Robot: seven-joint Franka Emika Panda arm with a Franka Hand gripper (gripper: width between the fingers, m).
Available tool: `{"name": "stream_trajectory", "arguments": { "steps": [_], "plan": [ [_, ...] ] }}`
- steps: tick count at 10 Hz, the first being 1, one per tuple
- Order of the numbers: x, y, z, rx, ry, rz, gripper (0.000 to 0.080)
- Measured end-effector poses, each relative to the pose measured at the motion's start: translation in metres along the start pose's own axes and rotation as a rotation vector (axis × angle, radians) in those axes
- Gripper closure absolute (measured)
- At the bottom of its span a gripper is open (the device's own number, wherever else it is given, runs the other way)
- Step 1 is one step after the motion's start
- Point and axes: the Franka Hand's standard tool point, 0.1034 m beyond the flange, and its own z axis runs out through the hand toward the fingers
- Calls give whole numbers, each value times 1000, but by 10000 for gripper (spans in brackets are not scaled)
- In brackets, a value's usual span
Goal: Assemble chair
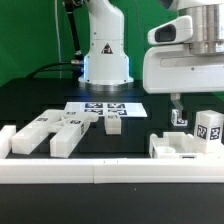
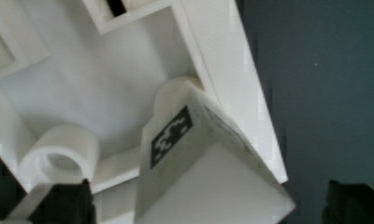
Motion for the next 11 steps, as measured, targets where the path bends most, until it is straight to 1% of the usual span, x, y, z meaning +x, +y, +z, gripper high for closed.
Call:
{"name": "stream_trajectory", "arguments": {
  "steps": [2, 5, 6, 8, 9, 11],
  "plan": [
    [0, 0, 0, -16, 4, -184, 150],
    [-2, 1, 3, -36, 0, -392, 150],
    [-2, 2, 4, -44, -1, -505, 151],
    [-2, 3, 4, -44, -4, -606, 151],
    [-2, 3, 4, -43, -4, -594, 150],
    [-2, 3, 4, -43, -4, -594, 415]
  ]
}}
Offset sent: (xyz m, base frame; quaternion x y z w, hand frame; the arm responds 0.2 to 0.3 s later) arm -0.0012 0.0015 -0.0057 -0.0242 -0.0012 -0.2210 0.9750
